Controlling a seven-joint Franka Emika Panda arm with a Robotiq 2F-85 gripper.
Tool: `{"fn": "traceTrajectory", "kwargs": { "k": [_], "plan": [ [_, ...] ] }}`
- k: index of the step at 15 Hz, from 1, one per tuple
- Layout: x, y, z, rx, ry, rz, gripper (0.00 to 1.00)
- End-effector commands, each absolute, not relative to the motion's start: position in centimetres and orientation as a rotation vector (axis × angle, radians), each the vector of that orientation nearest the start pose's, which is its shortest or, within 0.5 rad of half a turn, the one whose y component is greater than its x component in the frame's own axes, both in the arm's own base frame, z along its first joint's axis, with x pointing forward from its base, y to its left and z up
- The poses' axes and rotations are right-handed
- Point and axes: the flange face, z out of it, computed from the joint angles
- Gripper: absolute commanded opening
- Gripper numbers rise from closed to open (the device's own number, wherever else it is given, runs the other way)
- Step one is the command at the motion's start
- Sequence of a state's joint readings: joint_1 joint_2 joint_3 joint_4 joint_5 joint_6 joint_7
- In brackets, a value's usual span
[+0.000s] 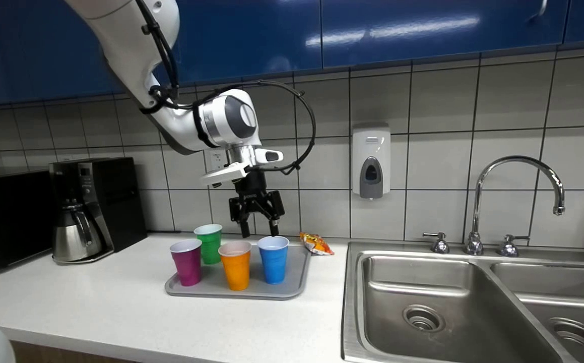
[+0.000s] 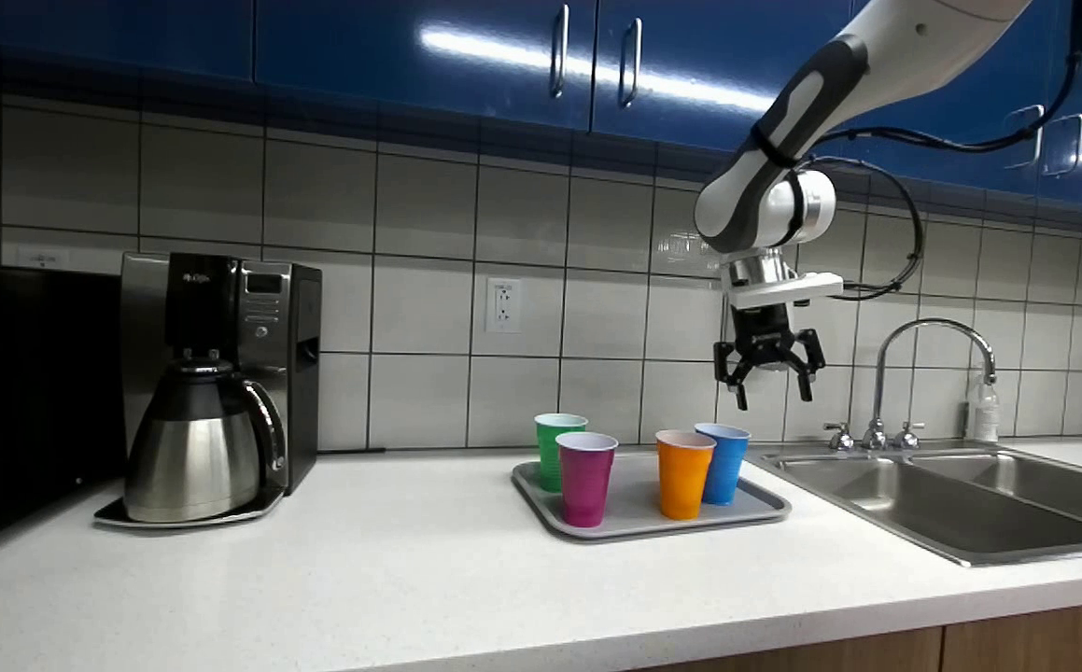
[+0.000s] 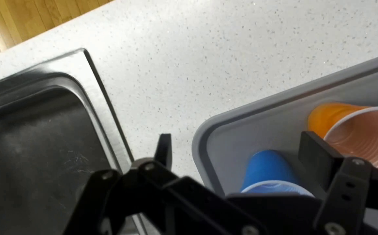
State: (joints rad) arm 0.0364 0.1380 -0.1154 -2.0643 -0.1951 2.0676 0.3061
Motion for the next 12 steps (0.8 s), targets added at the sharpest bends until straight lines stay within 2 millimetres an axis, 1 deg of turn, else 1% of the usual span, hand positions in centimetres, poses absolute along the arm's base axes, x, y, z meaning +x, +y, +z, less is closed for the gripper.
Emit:
{"fn": "traceTrajectory", "kwargs": {
  "k": [1,3,6,7,9,12],
  "plan": [
    [51.5,-6.3,37.1,-3.293,0.448,0.212,1.00],
    [50.3,-6.6,37.4,-3.291,0.454,0.221,1.00],
    [48.9,-7.1,37.7,-3.286,0.455,0.254,1.00],
    [50.7,-6.7,36.8,-3.276,0.487,0.232,1.00],
    [50.0,-6.9,37.0,-3.273,0.491,0.241,1.00],
    [49.8,-6.9,37.0,-3.272,0.491,0.244,1.00]
  ]
}}
